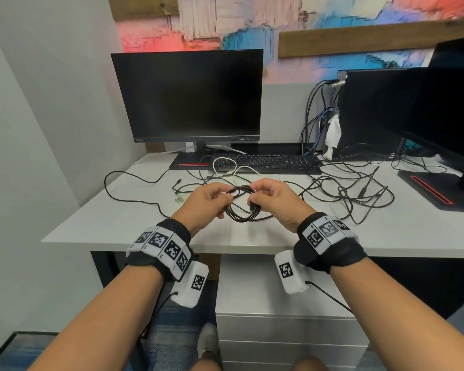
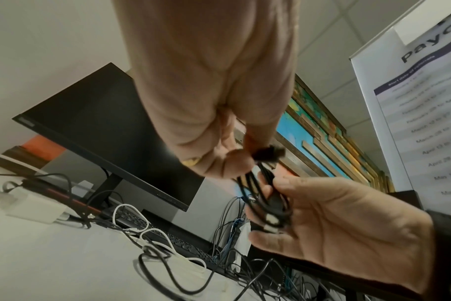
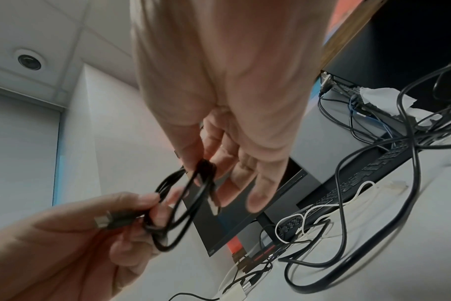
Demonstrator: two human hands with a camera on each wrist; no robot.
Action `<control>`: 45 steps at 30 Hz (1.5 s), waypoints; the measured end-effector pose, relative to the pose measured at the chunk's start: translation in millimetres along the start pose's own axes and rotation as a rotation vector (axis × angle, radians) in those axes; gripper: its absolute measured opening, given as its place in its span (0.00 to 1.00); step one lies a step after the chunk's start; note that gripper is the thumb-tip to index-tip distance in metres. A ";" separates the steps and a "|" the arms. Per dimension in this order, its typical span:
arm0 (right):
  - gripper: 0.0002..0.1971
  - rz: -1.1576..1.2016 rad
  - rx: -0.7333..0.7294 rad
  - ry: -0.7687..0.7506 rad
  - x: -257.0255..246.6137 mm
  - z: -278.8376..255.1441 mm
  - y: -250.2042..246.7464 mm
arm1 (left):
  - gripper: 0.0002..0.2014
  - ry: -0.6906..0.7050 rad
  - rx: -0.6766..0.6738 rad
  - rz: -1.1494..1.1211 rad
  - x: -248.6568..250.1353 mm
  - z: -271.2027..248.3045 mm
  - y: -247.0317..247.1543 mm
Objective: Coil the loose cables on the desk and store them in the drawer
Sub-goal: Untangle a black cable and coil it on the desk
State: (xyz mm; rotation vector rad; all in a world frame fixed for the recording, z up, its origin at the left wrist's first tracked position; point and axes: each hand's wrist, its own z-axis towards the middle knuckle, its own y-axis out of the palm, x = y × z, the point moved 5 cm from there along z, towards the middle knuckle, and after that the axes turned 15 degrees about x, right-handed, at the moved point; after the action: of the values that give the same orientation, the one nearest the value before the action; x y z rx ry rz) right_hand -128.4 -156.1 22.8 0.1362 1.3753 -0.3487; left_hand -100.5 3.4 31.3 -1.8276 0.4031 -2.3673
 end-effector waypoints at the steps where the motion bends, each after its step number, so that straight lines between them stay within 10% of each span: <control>1: 0.08 0.028 0.002 0.016 0.2 0.9 1.0 | 0.11 -0.023 -0.010 0.019 -0.5 0.0 0.2; 19: 0.14 0.003 0.003 0.275 40.9 15.4 53.9 | 0.05 -0.044 -0.008 0.314 -53.3 14.6 -40.1; 31: 0.17 -0.109 -0.036 0.502 64.1 43.4 73.6 | 0.19 -0.064 -0.128 1.055 -110.3 44.8 -76.8; 45: 0.12 -0.320 -0.059 0.433 58.7 44.0 72.2 | 0.06 -0.001 0.150 0.610 -94.5 46.2 -96.0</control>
State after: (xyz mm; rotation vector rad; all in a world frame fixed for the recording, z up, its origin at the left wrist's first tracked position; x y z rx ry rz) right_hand -55.2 -110.7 -33.5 -0.0645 1.8408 -0.5675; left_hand -25.1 113.5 -18.5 -1.3828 0.6523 -1.9165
